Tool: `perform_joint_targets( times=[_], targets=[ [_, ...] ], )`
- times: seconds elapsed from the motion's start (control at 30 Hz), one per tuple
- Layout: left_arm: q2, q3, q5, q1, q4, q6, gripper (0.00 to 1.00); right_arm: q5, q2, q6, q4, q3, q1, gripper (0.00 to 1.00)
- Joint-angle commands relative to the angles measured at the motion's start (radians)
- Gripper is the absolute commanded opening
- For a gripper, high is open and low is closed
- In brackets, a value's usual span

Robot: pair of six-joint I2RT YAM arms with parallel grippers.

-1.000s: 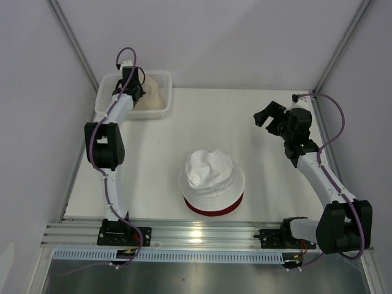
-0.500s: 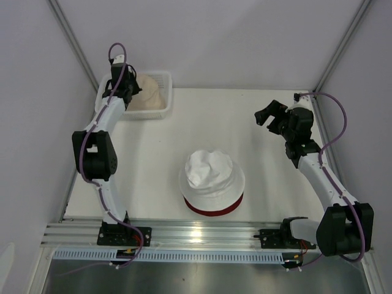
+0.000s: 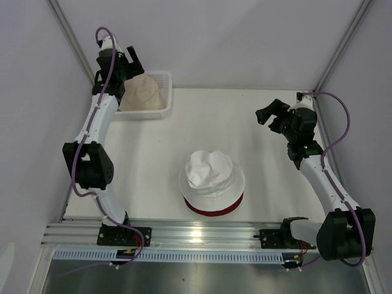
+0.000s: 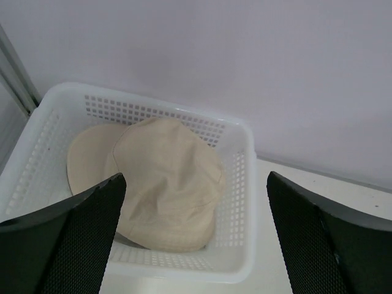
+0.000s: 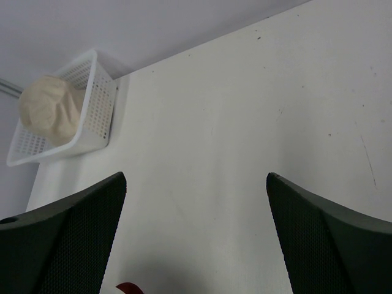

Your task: Stack the hats

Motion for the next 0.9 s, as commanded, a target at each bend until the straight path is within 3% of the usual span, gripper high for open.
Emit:
perform_joint_targets(
  times=[0.0, 0.4, 0.67, 0.87],
  targets=[
    [0.12, 0.05, -0.06, 0.008, -0.081, -0.009, 0.99, -0.024, -0.002, -0.01, 0.045, 0.01, -0.004, 0.99],
    [0.312, 0.129, -0.042, 0.076, -0.043, -0.107, 0.98, -0.058, 0.05, -0.003, 0.074, 0.017, -0.006, 0.99],
    [0.382, 0.153, -0.034, 0.082, 0.024, -0.168, 0.81, -0.066, 0.072, -0.001, 0.078, 0.022, -0.013, 0.99],
    [0.419, 0.187, -0.01, 0.088, 0.037, -0.184, 0.8, -0.063, 0.073, 0.002, 0.075, 0.026, -0.018, 0.99]
  ],
)
